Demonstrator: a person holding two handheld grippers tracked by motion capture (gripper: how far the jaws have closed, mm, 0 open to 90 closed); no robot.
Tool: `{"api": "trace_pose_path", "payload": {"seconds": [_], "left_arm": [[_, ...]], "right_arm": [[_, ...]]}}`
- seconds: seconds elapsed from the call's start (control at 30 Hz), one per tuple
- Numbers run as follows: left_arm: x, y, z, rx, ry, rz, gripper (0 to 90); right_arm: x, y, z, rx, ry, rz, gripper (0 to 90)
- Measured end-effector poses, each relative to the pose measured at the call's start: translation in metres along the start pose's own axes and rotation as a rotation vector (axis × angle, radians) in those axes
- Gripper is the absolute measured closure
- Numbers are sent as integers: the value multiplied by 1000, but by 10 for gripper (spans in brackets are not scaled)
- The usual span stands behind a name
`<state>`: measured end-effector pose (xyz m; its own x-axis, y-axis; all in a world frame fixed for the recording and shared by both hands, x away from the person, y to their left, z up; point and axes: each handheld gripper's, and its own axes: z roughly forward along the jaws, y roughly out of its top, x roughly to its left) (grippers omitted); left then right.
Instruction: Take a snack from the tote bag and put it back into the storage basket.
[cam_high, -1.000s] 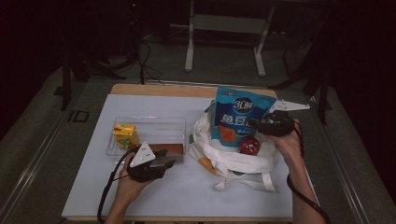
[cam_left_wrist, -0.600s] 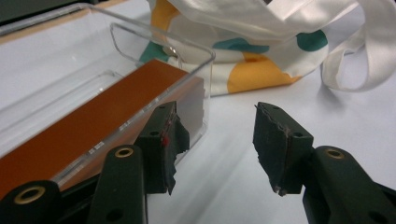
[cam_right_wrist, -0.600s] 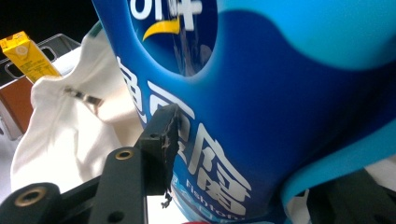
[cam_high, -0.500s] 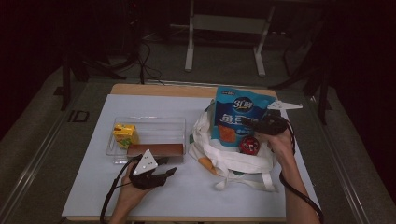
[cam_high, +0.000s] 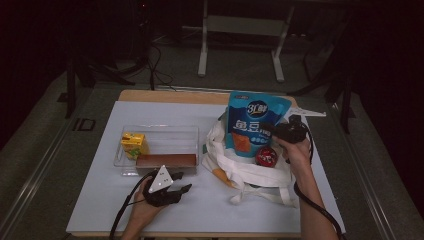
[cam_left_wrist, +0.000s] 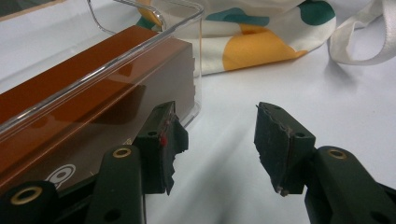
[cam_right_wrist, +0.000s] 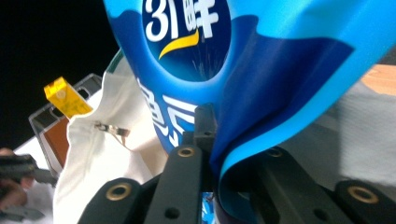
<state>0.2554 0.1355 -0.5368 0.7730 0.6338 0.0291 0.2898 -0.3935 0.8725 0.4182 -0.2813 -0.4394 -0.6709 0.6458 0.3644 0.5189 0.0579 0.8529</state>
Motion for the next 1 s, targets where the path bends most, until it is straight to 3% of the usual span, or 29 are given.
{"api": "trace_pose_path", "payload": {"seconds": [0.2,0.33,0.4,0.6,0.67,0.8,1.0], "left_arm": [[-1,-1,1,2,11,6,486],[0,-2,0,-6,20,-3,481],[0,-2,0,-9,24,-6,476],[0,-2,0,-8,23,-10,467],[0,-2,0,-9,22,-8,466],[0,-2,0,-8,17,-5,468],[0,-2,0,-9,16,-14,465]], "right_arm": [[-5,-3,-3,-15,14,87,894],[-5,-3,-3,-24,10,116,896],[-4,-3,-3,-41,2,162,898],[-3,-3,-3,-51,1,196,900],[-4,-3,-3,-76,0,232,900],[-4,-4,-3,-119,30,298,900],[-4,-1,-7,-154,57,325,900]]}}
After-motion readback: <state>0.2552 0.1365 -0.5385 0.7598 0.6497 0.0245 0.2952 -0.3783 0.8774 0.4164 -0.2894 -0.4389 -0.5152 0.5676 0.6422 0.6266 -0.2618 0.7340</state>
